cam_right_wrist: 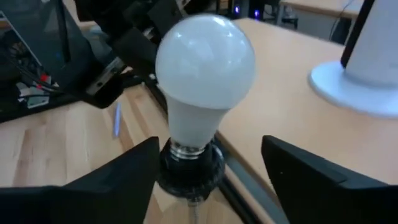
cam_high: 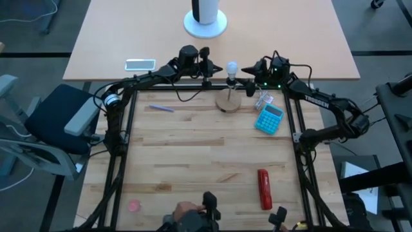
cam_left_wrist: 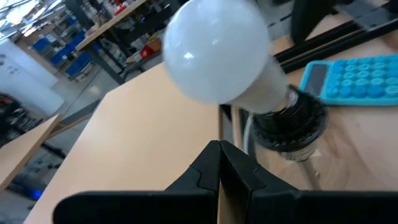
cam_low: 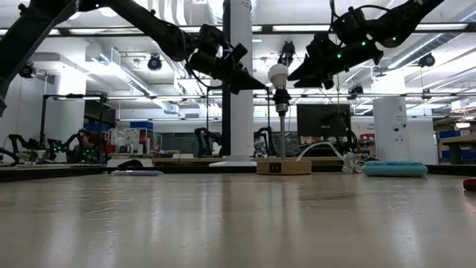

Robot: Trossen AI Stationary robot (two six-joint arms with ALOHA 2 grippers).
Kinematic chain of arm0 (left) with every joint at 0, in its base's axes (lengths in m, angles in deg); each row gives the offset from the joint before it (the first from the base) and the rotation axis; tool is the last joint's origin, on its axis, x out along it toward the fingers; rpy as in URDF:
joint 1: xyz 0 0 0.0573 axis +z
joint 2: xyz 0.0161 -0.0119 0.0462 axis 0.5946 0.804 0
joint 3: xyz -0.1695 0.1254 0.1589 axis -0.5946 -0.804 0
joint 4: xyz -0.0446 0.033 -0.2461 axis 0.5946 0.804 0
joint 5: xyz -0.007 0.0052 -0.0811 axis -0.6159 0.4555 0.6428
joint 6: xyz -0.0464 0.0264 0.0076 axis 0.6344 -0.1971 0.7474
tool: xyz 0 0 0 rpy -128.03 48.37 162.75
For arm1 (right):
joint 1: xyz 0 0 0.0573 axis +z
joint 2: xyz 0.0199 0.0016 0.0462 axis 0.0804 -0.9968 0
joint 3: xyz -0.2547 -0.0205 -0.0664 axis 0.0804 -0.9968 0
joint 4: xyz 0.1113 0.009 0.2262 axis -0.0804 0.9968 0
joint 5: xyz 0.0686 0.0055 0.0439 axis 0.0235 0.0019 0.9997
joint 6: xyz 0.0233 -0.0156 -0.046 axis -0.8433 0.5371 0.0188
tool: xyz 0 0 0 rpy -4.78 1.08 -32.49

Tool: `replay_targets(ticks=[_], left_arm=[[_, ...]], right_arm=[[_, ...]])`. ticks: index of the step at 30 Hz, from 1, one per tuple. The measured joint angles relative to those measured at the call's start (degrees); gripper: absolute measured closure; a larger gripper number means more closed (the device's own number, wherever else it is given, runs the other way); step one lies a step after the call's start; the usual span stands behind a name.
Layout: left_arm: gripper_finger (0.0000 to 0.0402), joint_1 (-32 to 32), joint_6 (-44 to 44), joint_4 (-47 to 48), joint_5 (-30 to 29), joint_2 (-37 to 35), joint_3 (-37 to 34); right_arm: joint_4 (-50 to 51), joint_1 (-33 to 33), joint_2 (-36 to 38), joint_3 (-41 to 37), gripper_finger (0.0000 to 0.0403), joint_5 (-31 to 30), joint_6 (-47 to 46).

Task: Screw lightbulb
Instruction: Remove the lightbulb from the lamp

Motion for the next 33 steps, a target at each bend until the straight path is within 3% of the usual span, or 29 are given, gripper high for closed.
replay_targets(ticks=[15, 33], left_arm=[[0.0401, -1.14, -0.22, -0.08, 2.47, 0.02, 0.00], [0.0401, -2.42, -1.55, -1.82, 4.02, 0.02, 0.00]], right_arm=[[-8.96, 1.33, -4.51, 0.00, 0.0107, 0.25, -2.35], [-7.31, 2.49, -8.08, 3.76, 0.0104, 0.44, -5.03]])
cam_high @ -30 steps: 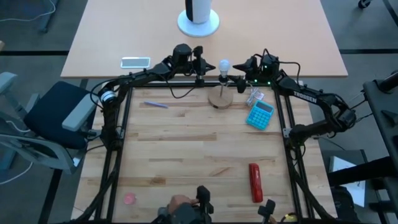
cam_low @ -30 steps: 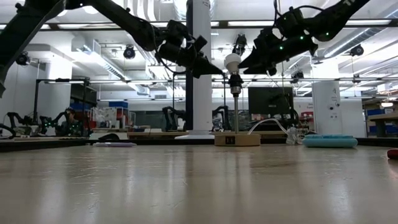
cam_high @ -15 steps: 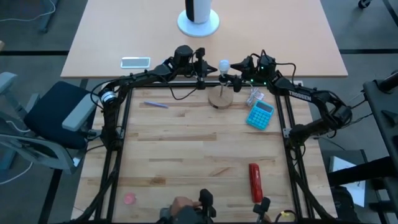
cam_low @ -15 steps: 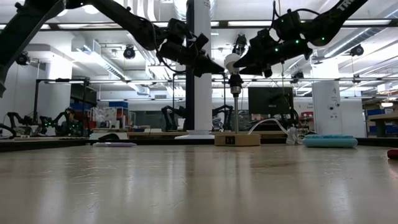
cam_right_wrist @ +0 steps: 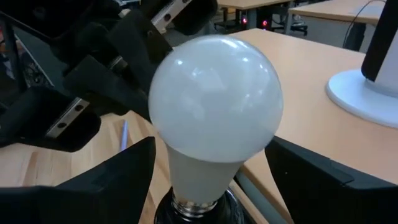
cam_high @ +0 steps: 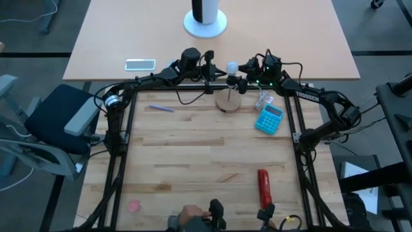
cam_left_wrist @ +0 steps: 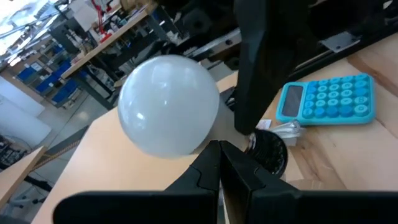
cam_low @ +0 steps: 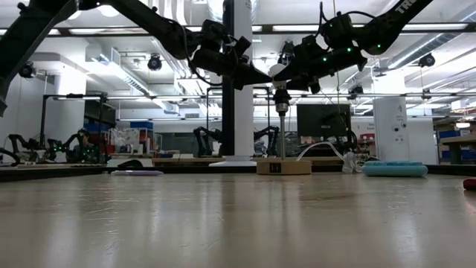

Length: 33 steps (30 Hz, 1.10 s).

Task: Screw lightbulb
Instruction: Remove the lightbulb from the lamp

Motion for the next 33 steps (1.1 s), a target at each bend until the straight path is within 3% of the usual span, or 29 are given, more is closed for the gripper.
replay_targets(ticks=[8, 23, 33], left_arm=[[0.0401, -0.09, 0.13, -0.26, 1.02, 0.00, 0.00], [0.0401, -0.07, 0.22, -0.06, 0.98, 0.00, 0.00], [0.0401, -0.07, 0.49, 0.07, 0.88, 0.00, 0.00]], right_arm=[[-0.04, 0.00, -0.06, 0.04, 0.0136, -0.01, -0.14], [-0.02, -0.02, -0.06, 0.05, 0.0237, -0.02, -0.20], [-0.02, -0.02, -0.06, 0.04, 0.0241, -0.05, -0.58]])
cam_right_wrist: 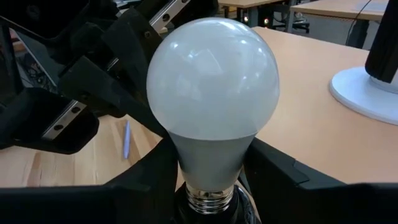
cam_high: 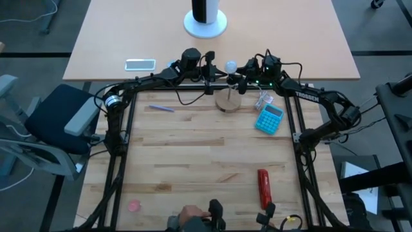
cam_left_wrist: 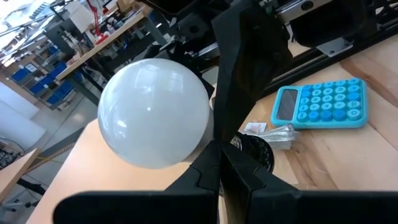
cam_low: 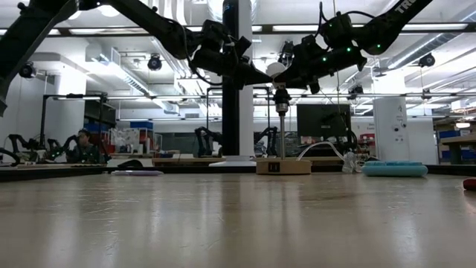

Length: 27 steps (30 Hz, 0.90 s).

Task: Screw lightbulb
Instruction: Remove the lightbulb from the lamp

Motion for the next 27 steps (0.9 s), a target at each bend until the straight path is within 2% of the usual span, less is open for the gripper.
replay_targets(ticks=[6, 16, 23, 27], left_arm=[[0.0401, 0.00, 0.91, 0.57, -0.44, 0.00, 0.00], [0.0401, 0.12, -0.51, 2.58, -9.04, 0.00, 0.00], [0.0401, 0.17, -0.68, 3.57, -9.30, -0.02, -0.02], [0.0401, 0.14, -0.50, 3.14, -17.13, -0.23, -0.02]], right_arm=[[-0.02, 0.00, 0.28, 0.02, 0.0246, 0.00, 0.09], [-0.09, 0.00, 0.83, 0.04, 0.0244, 0.26, 0.30], [0.08, 0.02, 2.15, 0.04, 0.0243, 1.25, 0.35], [0.51, 0.84, 2.80, 0.07, 0.0245, 3.21, -0.07]])
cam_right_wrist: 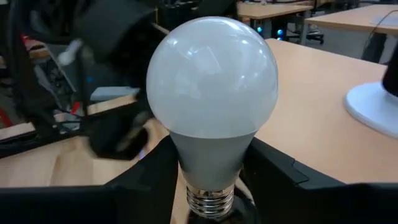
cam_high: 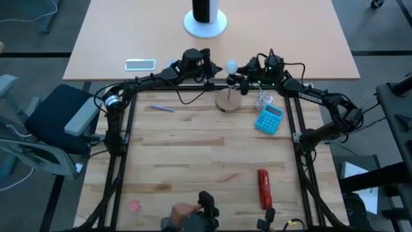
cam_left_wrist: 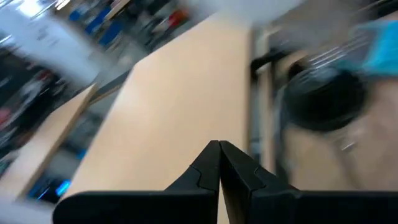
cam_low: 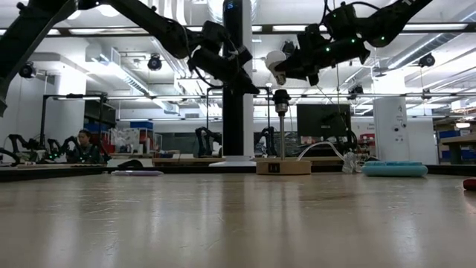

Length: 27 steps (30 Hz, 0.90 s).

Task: Screw lightbulb
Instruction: Remove the lightbulb from the lamp

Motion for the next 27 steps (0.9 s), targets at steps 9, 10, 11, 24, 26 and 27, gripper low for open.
replay_targets(ticks=[9, 10, 11, 24, 26, 27], left_arm=[[0.0401, 1.89, 5.16, -2.00, -6.96, -0.95, 0.00], [0.0401, 2.35, 6.98, -2.50, -6.95, -1.16, 0.00], [0.0401, 2.84, 8.76, -3.22, -6.95, -1.36, 0.00], [0.0401, 3.38, 15.42, -5.73, -5.36, -2.35, 0.00], [0.0401, 3.43, 15.98, -5.73, -5.37, -2.35, 0.00], [0.0401, 3.43, 16.16, -5.73, -5.38, -2.35, 0.00]], right_arm=[[14.97, 4.52, 5.13, 0.00, 0.0244, 2.73, 7.70], [18.48, 5.05, 5.77, 0.02, 0.0245, 2.77, 8.97], [22.27, 5.49, 6.23, 0.02, 0.0247, 2.79, 9.94], [53.65, 8.28, 2.73, -0.13, 0.0248, 2.49, 17.03], [54.97, 9.56, 1.24, -0.49, 0.0251, 1.36, 17.77], [55.03, 10.24, 0.45, -0.50, 0.0252, 1.05, 18.32]])
